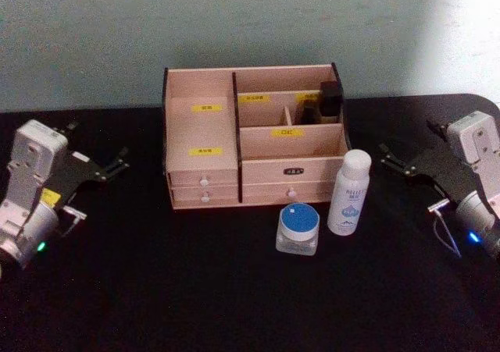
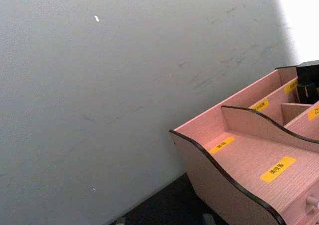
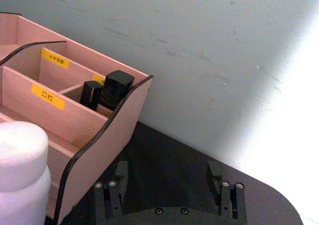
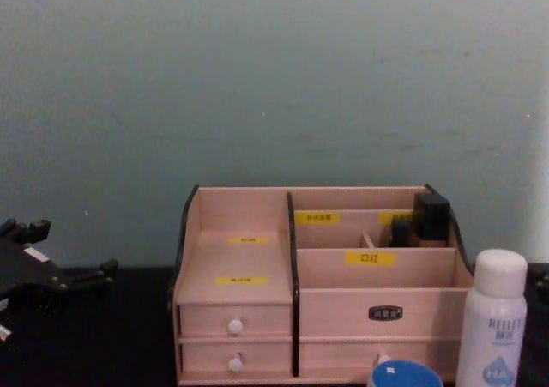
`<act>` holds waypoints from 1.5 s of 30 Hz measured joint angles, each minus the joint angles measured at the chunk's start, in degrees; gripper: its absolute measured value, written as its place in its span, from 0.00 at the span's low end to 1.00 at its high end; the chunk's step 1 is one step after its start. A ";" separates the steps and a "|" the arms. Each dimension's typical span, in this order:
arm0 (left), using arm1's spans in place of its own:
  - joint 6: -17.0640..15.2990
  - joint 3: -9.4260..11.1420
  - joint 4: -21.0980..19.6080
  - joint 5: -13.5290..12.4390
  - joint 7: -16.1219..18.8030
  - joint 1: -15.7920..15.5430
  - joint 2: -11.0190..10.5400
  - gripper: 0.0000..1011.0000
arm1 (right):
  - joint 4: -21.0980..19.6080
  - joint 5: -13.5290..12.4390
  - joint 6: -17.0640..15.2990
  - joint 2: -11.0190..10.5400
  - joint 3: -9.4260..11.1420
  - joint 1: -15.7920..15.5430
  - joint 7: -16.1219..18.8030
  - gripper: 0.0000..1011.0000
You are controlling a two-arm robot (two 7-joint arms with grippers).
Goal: Pick up the facial cleanser and watermelon frost from the table and place them into the tiered storage box.
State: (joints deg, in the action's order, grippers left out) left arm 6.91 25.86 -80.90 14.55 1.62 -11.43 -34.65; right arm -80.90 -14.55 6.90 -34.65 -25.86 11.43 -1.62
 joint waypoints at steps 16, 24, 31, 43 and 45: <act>0.00 0.00 0.00 0.00 0.00 0.00 0.00 0.99 | 0.00 0.00 0.00 0.00 0.00 0.00 0.00 0.99; 0.00 0.00 0.00 0.00 0.00 0.00 0.00 0.99 | 0.00 0.00 0.00 0.00 0.00 0.00 0.00 0.99; 0.00 0.00 0.00 0.00 0.00 0.00 0.00 0.99 | 0.00 0.00 0.00 0.00 0.00 0.00 0.00 0.99; 0.00 0.00 0.00 0.00 0.00 0.00 0.00 0.99 | -2.06 -0.86 -0.58 -0.41 1.88 -2.18 1.36 0.99; 0.00 0.00 0.00 0.00 0.00 0.00 0.00 0.99 | -2.86 -1.13 -1.07 -0.71 2.29 -2.90 1.57 0.99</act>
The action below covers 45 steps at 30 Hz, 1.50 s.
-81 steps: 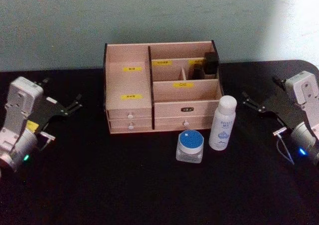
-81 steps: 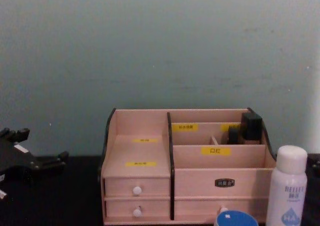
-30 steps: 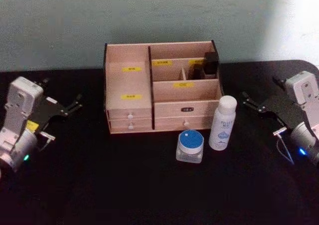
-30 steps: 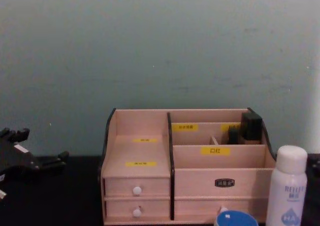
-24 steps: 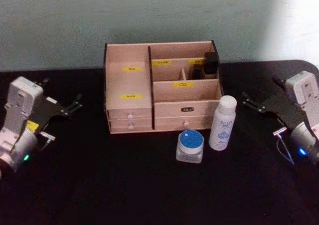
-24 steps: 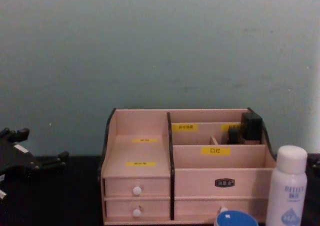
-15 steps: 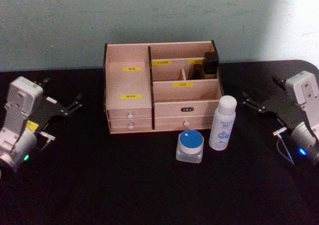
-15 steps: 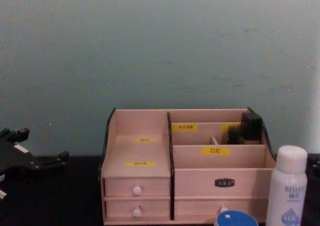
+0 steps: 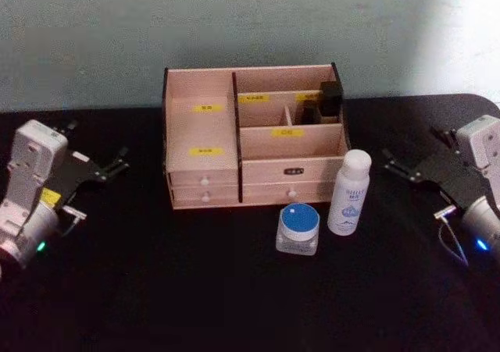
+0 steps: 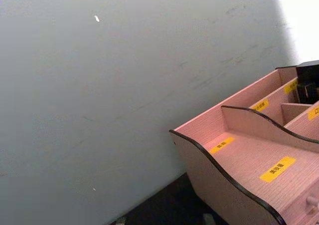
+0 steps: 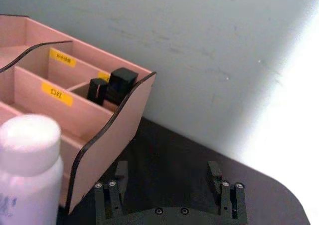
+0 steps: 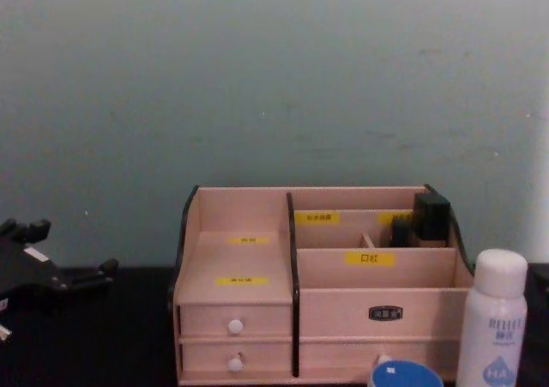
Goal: Pick up the facial cleanser and watermelon frost from the table and place them into the tiered storage box.
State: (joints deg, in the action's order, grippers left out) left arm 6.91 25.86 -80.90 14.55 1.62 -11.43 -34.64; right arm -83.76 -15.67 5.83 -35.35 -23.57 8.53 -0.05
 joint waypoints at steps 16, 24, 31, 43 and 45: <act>0.00 0.00 0.00 0.00 0.00 0.00 0.00 0.99 | -10.94 -6.46 -5.79 -5.23 5.10 -11.28 6.22 0.99; 0.00 0.00 0.00 0.00 0.00 0.00 0.00 0.99 | -13.56 -10.95 -7.30 -5.30 6.25 -13.93 11.65 0.99; 0.00 0.00 0.00 0.00 0.00 0.00 0.00 0.99 | -13.20 -11.74 -8.03 -2.81 5.86 -13.53 14.09 0.99; 0.00 0.00 0.00 0.00 0.00 0.00 0.00 0.99 | -10.20 -10.76 -8.19 2.08 5.10 -10.62 16.16 0.99; 0.00 0.00 0.00 0.00 0.00 0.00 0.00 0.99 | -9.80 -10.57 -8.18 2.62 5.09 -10.17 16.35 0.99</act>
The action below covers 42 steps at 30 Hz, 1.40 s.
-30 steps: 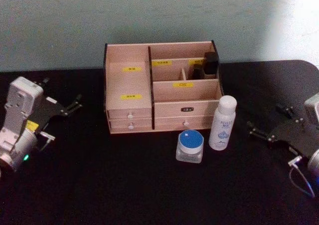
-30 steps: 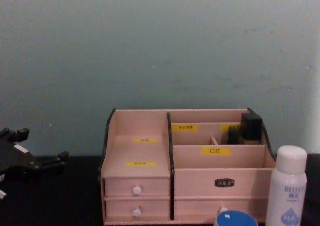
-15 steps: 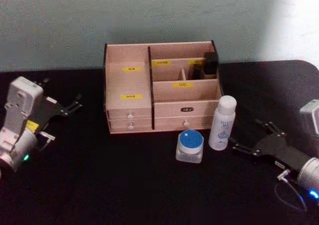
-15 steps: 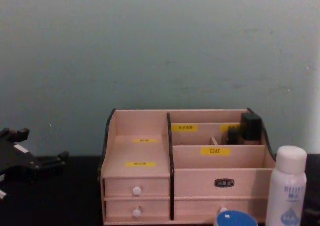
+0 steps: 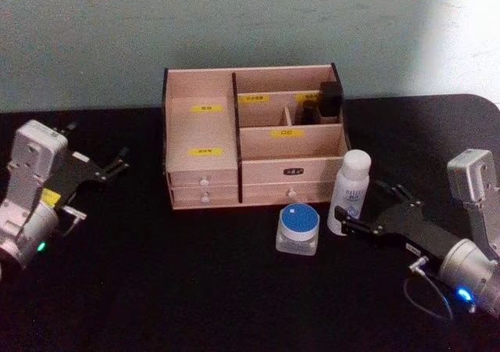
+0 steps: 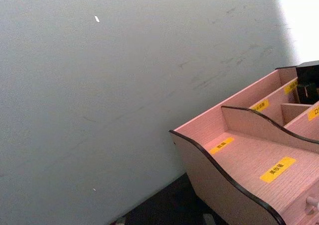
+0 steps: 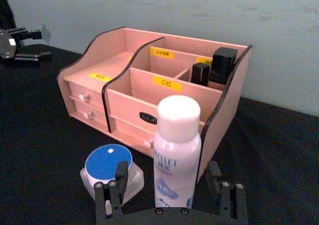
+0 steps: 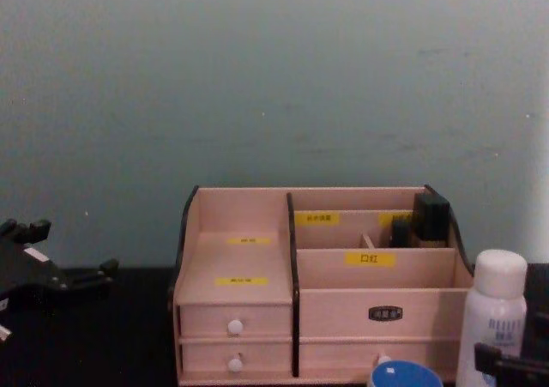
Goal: Pick up the facial cleanser and watermelon frost from the table and place them into the tiered storage box.
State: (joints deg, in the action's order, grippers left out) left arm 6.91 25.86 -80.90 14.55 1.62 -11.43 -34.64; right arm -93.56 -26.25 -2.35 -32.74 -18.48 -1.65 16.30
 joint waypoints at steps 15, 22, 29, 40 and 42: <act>0.00 0.00 0.00 0.00 0.00 0.00 0.00 0.99 | 3.82 2.94 -0.01 4.79 0.06 3.62 0.38 0.99; 0.00 0.00 0.00 0.00 0.00 0.00 0.00 0.99 | 4.55 4.36 -0.07 5.74 0.08 4.26 0.31 0.99; 0.00 0.00 0.00 0.00 0.00 0.00 0.00 0.99 | 4.46 4.17 -0.07 5.61 0.10 4.16 0.32 0.99; 0.00 0.00 0.00 0.00 0.00 0.00 0.00 0.99 | 4.33 3.91 -0.06 5.49 0.10 4.07 0.33 0.78; 0.00 0.00 0.00 0.00 0.00 0.00 0.00 0.99 | 4.32 3.88 -0.05 5.48 0.10 4.06 0.33 0.70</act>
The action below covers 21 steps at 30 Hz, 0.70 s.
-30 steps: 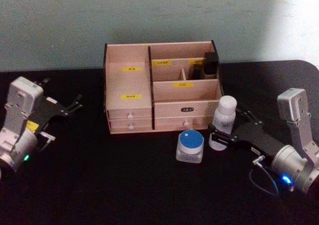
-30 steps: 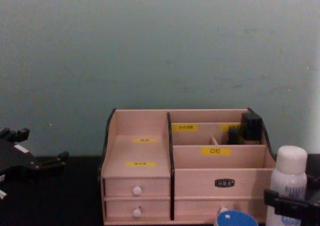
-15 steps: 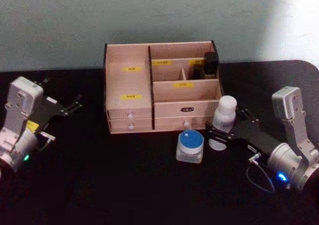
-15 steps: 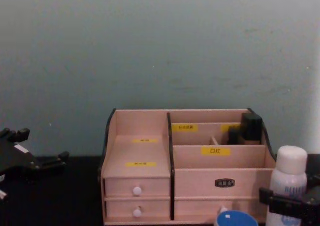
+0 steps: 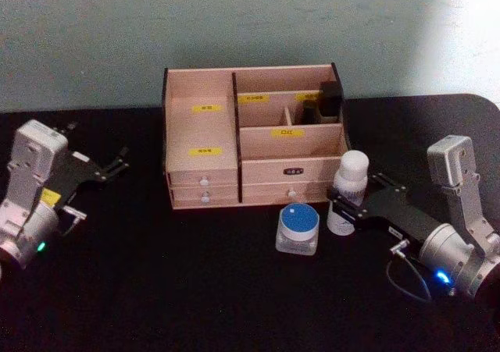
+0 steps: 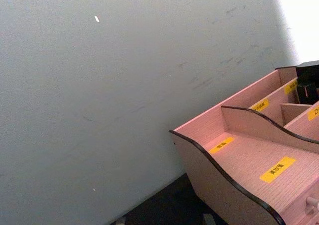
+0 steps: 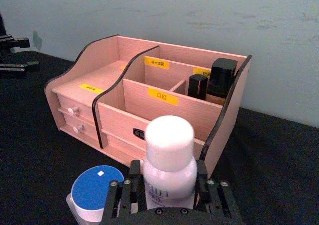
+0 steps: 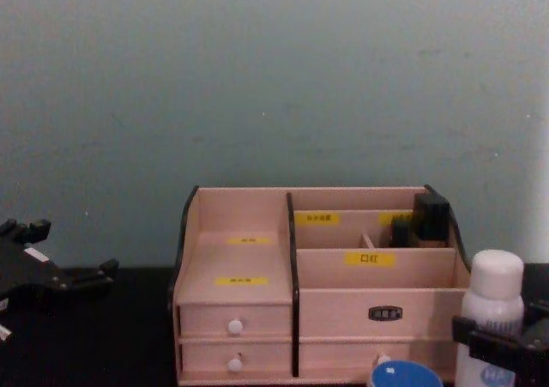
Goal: Pick up the facial cleanser and watermelon frost from the table and place them into the tiered storage box.
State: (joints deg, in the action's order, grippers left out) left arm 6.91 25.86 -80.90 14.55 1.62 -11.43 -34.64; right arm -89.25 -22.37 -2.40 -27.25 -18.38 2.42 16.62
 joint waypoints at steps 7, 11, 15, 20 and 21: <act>0.00 0.00 0.00 0.00 0.00 0.00 0.00 0.99 | -0.02 -0.07 0.01 -0.03 0.00 -0.04 0.00 0.59; 0.00 0.00 0.00 0.00 0.00 0.00 0.00 0.99 | -0.04 -0.10 0.02 -0.05 0.00 -0.06 0.01 0.59; 0.00 0.00 0.00 0.00 0.00 0.00 0.00 0.99 | -0.22 -0.11 0.03 -0.05 0.18 -0.20 0.15 0.59; 0.00 0.00 0.00 0.00 0.00 0.00 0.00 0.99 | -2.86 -0.64 -0.02 -0.63 1.87 -1.85 1.73 0.59; 0.00 0.00 0.00 0.00 0.00 0.00 0.00 0.99 | -3.47 -0.82 -0.16 -0.81 2.18 -2.14 2.00 0.59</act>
State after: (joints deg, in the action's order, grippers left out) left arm 6.91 25.86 -80.90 14.55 1.62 -11.43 -34.64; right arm -92.71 -23.19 -2.56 -28.06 -16.20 0.27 18.63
